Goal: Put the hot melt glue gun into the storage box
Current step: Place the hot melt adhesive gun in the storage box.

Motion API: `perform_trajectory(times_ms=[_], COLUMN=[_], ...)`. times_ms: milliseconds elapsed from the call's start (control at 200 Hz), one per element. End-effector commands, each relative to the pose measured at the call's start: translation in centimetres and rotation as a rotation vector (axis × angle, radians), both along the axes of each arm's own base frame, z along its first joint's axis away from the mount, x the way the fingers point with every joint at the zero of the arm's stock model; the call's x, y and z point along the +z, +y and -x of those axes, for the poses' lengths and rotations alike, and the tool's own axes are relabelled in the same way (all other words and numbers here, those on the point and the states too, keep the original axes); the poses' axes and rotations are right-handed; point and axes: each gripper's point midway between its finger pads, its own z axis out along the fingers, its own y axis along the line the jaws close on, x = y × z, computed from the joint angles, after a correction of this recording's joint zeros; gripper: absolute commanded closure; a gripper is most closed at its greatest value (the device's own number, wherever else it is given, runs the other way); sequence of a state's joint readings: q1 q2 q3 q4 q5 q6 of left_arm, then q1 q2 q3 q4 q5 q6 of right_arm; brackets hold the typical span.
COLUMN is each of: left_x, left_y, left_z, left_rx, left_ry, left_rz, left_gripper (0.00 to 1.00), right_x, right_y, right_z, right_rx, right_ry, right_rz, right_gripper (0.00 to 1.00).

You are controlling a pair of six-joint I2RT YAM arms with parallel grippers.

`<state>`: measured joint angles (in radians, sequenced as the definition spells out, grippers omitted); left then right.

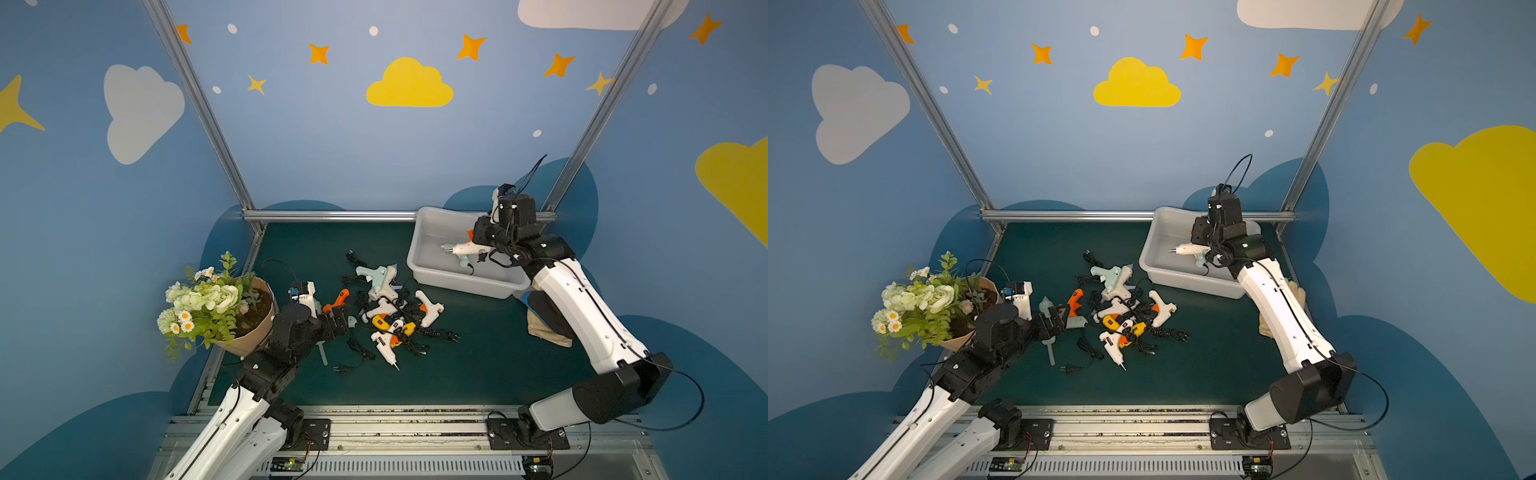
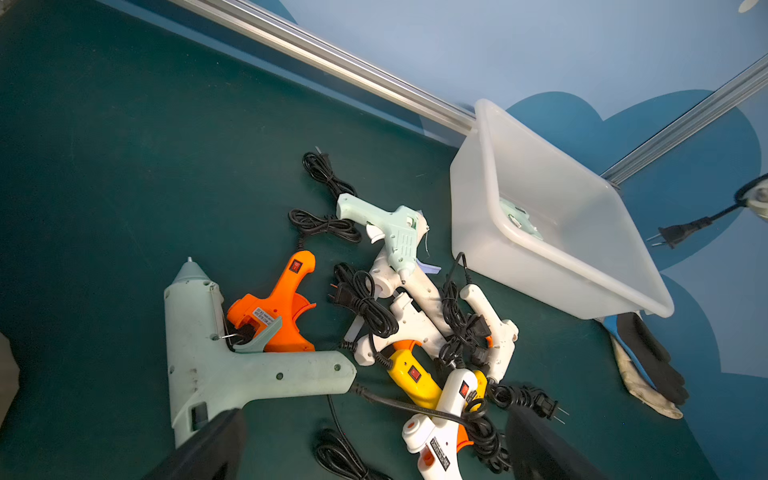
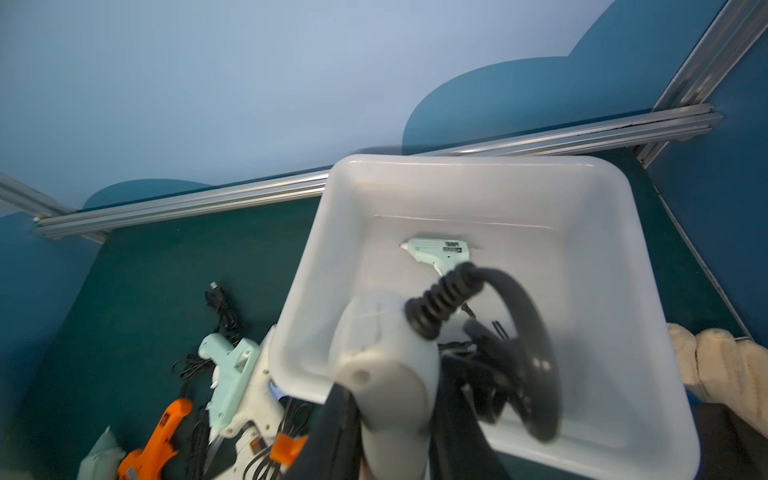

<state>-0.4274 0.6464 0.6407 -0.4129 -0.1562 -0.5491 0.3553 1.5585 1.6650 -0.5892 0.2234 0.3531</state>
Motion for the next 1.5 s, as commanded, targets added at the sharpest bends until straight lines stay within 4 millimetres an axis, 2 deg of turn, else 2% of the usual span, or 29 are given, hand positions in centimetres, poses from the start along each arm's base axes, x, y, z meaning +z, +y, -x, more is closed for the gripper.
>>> perform_trajectory(times_ms=[0, 200, 355, 496, 696, 1132, 1297, 1492], left_x=[0.1, -0.4, -0.8, -1.0, -1.8, -3.4, -3.7, -4.3], left_y=[-0.1, -0.1, 0.0, 0.1, 0.4, 0.6, 0.3, 0.2], left_z=[-0.2, -0.2, -0.2, -0.2, -0.2, 0.1, 0.2, 0.3], left_rx=[-0.007, -0.003, 0.005, 0.008, 0.035, 0.063, 0.052, 0.054], left_ry=[-0.008, 0.005, 0.012, 0.018, 0.043, 0.099, 0.110, 0.133], left_rz=[0.000, -0.006, -0.004, -0.003, 0.006, 0.023, 0.034, 0.043], left_gripper=[0.00, 0.00, 0.00, 0.00, 0.00, 0.00, 0.00, 0.00], right_x=[-1.0, -6.0, -9.5, -12.3, -15.6, -21.0, -23.0, -25.5], right_y=[-1.7, -4.4, -5.7, -5.8, -3.2, 3.0, 4.3, 4.8], right_z=[-2.9, -6.7, -8.4, -9.3, -10.5, -12.0, -12.0, -11.8], right_rx=[-0.042, -0.098, -0.117, -0.109, 0.016, 0.158, 0.191, 0.200], right_ry=[0.018, 0.135, 0.213, 0.271, 0.341, 0.439, 0.472, 0.523], right_rz=[0.012, 0.009, 0.012, 0.012, -0.033, -0.081, -0.068, -0.056], right_gripper=[1.00, 1.00, 1.00, 1.00, 1.00, 1.00, 1.00, 1.00])
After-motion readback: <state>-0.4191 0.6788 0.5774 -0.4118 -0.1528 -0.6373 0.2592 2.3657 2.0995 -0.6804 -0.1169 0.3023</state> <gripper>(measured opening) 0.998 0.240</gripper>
